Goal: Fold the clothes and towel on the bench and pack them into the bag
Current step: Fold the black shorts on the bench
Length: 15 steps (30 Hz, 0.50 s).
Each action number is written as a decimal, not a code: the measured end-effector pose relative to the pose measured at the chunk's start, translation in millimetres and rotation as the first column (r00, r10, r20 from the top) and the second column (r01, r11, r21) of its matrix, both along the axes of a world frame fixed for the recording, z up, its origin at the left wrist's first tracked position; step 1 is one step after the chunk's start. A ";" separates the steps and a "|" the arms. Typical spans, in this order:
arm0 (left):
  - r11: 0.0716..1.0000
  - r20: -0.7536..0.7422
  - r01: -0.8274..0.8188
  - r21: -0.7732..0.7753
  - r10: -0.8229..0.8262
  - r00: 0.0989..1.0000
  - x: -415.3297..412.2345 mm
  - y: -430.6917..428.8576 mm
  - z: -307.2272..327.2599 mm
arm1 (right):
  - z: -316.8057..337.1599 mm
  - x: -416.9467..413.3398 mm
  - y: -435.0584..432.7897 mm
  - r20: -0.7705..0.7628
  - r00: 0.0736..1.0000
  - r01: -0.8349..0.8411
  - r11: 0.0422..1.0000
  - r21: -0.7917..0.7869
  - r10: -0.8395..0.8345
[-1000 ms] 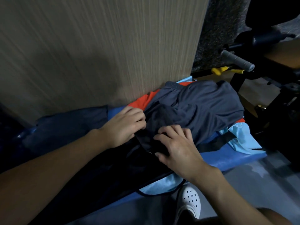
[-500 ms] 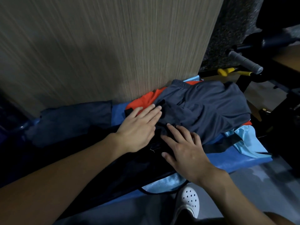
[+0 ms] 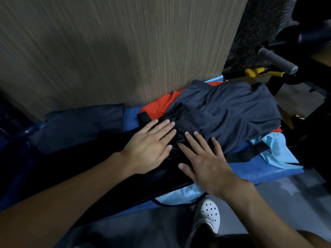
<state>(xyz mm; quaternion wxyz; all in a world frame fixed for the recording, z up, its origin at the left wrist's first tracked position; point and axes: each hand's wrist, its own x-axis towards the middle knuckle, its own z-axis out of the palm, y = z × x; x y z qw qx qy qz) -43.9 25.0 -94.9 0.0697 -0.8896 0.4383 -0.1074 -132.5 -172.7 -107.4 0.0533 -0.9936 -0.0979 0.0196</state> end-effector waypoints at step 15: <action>0.938 -0.112 -0.147 -0.313 0.117 0.987 -34.5 47.0 10.0 | 16.2 1.8 24.9 0.192 0.981 -0.036 0.999 0.002 0.035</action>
